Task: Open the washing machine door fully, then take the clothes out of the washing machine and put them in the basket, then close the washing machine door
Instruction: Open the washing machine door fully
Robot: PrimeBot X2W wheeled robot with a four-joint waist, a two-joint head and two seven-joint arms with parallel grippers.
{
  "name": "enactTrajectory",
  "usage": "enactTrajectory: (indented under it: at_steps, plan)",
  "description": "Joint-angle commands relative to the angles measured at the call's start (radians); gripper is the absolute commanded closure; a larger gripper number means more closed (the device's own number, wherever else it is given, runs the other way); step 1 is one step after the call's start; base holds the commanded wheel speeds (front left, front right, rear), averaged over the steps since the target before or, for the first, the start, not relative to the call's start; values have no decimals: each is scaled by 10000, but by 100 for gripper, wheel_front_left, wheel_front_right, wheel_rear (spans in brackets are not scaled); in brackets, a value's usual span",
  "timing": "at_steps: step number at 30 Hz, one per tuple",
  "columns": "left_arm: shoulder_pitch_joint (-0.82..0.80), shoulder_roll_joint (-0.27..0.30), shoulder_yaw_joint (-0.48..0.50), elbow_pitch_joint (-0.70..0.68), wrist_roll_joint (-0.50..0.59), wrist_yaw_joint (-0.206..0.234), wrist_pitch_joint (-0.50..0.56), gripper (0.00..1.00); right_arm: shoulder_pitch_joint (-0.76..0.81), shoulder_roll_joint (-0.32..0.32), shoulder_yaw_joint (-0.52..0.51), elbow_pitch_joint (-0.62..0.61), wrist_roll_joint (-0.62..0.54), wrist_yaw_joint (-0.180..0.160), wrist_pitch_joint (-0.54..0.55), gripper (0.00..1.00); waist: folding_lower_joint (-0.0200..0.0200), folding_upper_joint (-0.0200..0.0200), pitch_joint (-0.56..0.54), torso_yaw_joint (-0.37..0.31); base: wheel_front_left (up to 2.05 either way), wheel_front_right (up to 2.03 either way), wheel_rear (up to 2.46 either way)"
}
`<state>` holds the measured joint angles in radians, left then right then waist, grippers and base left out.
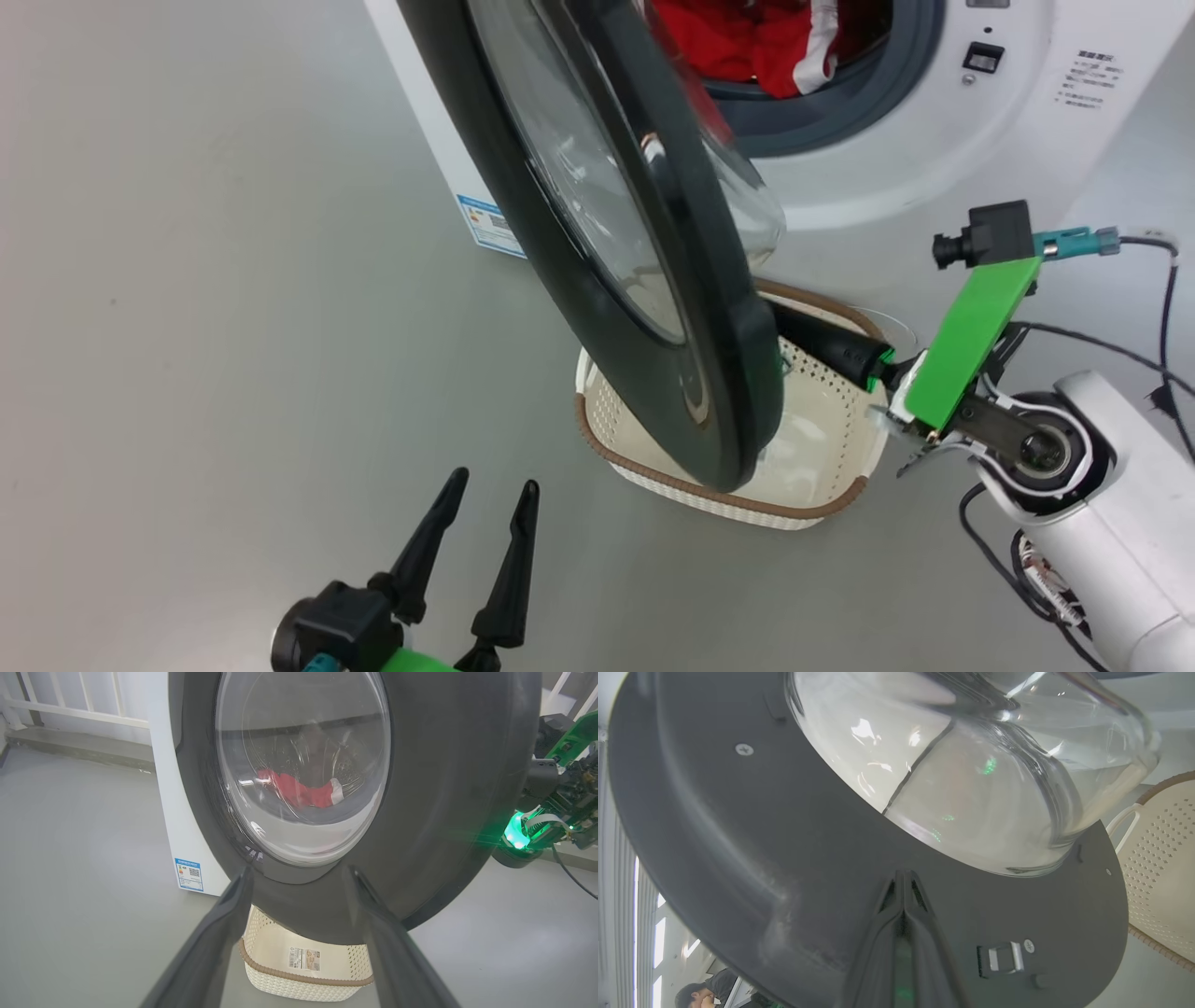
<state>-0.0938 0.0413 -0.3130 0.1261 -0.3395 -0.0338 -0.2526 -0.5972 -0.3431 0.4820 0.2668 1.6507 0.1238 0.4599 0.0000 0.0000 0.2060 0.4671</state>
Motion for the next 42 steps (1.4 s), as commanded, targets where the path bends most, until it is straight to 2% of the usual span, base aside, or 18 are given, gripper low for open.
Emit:
enactTrajectory:
  at_steps: [1, 8, 28, 42]
  plan:
    - [115, 89, 287, -294, -88, 103, -92, 0, 130, 186, 158, -345, -238, 69, 69, 100, 0, 0, -73, 118, 0, 0, 0]
    - [243, 89, 340, -280, -249, 220, -92, 0, 312, 512, 218, -411, -342, 69, 259, 100, 0, 0, -235, 535, 0, 0, 0]
    - [559, 89, 783, -851, -493, 889, -92, 0, -253, 1698, 658, 100, -647, 69, 885, 100, 0, 0, -92, 772, 0, 0, 0]
    - [617, 89, 842, -816, -489, 902, -92, 0, -252, 1816, 620, 184, -822, 69, 855, 100, 0, 0, -165, 749, 0, 0, 0]
